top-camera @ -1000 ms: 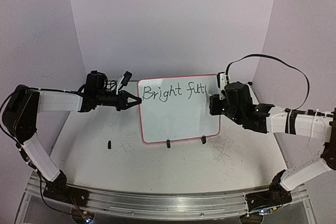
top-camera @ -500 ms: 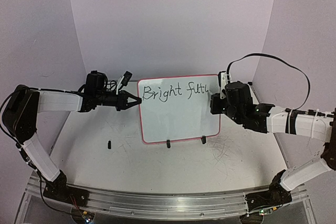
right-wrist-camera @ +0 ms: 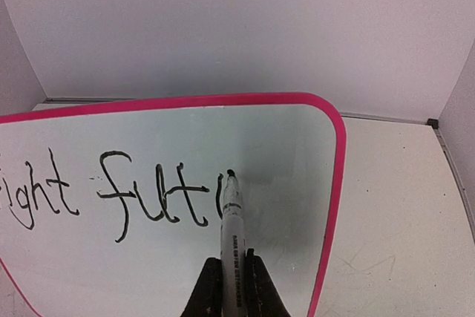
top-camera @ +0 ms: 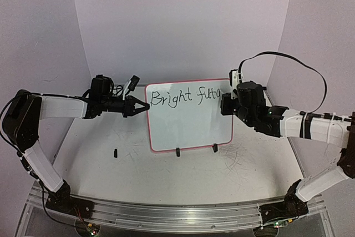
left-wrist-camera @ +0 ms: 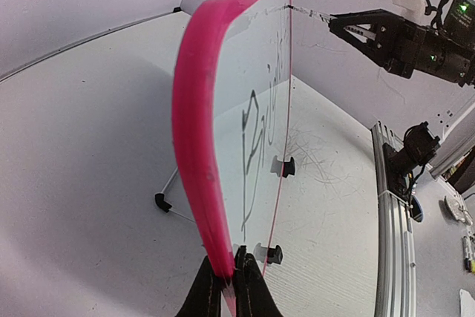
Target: Write a sentence on the whiteboard
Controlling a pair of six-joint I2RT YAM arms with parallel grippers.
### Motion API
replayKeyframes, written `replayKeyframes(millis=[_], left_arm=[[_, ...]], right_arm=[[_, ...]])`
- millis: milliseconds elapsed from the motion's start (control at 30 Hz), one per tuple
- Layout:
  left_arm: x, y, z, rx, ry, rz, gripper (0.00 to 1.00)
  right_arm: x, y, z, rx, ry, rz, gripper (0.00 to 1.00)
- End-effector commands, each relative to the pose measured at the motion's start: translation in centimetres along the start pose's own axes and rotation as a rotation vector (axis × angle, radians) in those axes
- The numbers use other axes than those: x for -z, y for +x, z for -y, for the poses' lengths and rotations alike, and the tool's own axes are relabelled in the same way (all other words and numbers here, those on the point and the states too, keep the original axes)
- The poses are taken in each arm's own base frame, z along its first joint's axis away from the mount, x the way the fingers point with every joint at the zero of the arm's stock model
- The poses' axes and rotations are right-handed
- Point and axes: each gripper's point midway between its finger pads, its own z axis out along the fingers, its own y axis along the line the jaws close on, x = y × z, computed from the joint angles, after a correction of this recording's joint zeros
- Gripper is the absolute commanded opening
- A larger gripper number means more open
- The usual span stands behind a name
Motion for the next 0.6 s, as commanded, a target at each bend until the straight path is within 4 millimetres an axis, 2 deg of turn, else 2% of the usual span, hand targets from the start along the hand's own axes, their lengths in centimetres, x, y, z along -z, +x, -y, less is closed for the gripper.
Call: replayKeyframes(millis=[0, 367, 567], left_arm=[[1.2, -3.9, 0.6, -0.162, -0.039, 0.089, 0.00], [1.1, -3.8, 0.6, -0.160, -0.038, 0.088, 0.00], [1.1, -3.9, 0.6, -0.162, -0.040, 0.089, 0.00]], right_arm=[[-0.1, -1.7, 0.1, -0.032, 0.005, 0.044, 0.00], [0.5, 1.5, 0.4, -0.058, -0.024, -0.034, 0.00], [0.9, 2.2, 0.7, -0.068, -0.022, -0.051, 0.00]])
